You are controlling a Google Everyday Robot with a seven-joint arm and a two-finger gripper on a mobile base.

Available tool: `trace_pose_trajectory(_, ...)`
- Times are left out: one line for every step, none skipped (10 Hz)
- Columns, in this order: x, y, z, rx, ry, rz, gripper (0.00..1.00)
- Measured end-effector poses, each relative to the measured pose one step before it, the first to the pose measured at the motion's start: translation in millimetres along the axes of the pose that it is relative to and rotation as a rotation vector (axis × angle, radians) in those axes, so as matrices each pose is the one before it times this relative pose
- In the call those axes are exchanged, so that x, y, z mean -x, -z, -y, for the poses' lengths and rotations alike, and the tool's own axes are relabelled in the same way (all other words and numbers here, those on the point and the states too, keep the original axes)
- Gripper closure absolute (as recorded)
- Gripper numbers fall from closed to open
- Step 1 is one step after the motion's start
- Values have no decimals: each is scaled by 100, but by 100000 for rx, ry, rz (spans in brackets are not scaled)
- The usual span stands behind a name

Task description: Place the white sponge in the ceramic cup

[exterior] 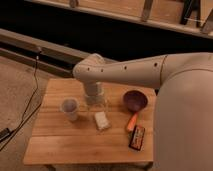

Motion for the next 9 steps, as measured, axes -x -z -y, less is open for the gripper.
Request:
trace_pose_trajectory(-106, -590, 718, -947, 3005, -1506, 35)
trace_pose_trajectory(-82, -581, 441, -780, 2258, -1355, 35)
trace_pose_trajectory(88, -777, 525, -1326, 1822, -1165, 35)
trace_pose_trajectory(428, -1125, 699, -1628, 1065, -661, 35)
trace_pose_trajectory(449, -698, 453, -1143, 127, 300, 35)
trace_pose_trajectory(460, -544, 305, -1151, 226, 622, 35)
trace_pose_trajectory(1023, -1120, 264, -2368, -219, 1665, 35)
trace_pose_trajectory(509, -580, -143, -242, -238, 777, 35)
trace_pose_trajectory(449, -856, -118, 732, -1094, 377, 35)
